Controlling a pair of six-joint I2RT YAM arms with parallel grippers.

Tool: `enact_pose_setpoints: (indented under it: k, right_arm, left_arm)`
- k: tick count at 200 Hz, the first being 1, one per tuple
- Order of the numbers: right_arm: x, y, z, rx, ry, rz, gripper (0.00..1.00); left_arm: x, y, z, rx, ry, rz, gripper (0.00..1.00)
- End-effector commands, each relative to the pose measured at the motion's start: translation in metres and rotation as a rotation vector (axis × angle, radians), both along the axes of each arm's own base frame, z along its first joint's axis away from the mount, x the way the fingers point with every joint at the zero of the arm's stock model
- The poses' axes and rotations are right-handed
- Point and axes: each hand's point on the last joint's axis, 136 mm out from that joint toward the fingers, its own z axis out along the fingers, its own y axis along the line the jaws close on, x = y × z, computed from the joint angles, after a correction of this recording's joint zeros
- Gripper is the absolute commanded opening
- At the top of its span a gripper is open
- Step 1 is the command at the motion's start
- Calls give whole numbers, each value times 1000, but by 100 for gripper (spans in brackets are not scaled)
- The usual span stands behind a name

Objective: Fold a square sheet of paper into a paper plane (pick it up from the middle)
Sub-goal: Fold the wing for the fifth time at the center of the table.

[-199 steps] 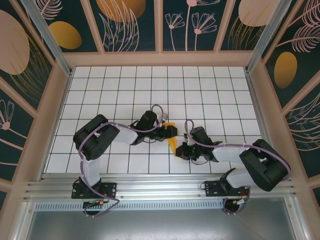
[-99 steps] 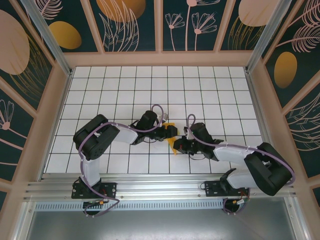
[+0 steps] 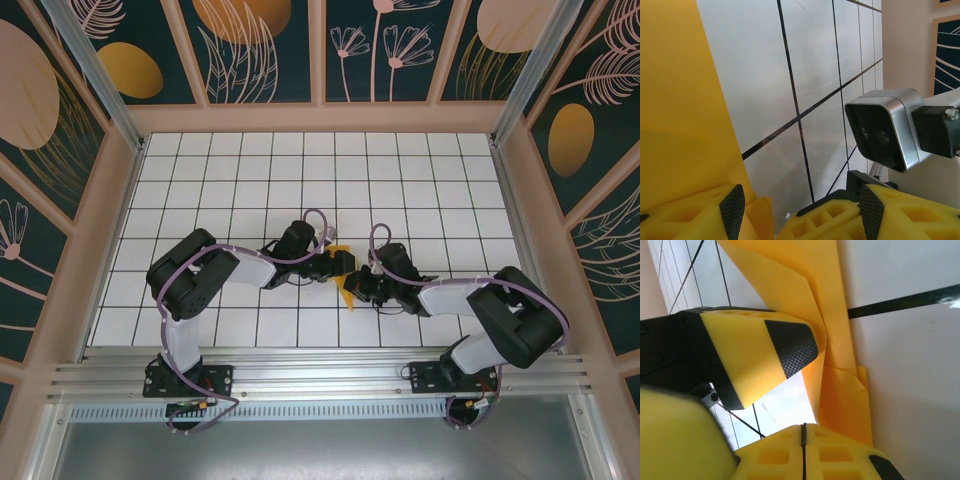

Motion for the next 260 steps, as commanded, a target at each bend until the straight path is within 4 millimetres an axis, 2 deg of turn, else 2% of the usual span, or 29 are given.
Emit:
enact_pose_setpoints:
  k: [1, 39, 63, 86, 124, 157, 206, 236, 260]
  right_arm:
    - [0, -8, -13, -52, 31, -16, 8]
    - [-26, -15, -36, -67, 103, 40, 8]
    - [-30, -23, -42, -115, 113, 43, 8]
    - [-20, -18, -21, -87, 46, 36, 8]
    - [-2, 0, 19, 22, -54, 37, 9]
    - [5, 13, 27, 80, -58, 36, 9]
    - [10, 18, 20, 65, -34, 21, 11]
    - [5, 14, -3, 24, 25, 17, 12]
    - [-5, -2, -29, -65, 85, -10, 12]
  left_arm:
    - [-5, 16, -48, 145, 45, 34, 65]
    - [-5, 16, -49, 147, 48, 34, 65]
    - [-5, 16, -50, 149, 51, 33, 65]
    - [-6, 17, -51, 150, 52, 33, 65]
    - [-6, 17, -52, 151, 55, 31, 65]
    - [-7, 17, -53, 154, 57, 30, 65]
    - [-6, 16, -53, 153, 57, 29, 65]
    - [-6, 16, -53, 152, 59, 29, 65]
    - [-6, 17, -53, 155, 58, 32, 65]
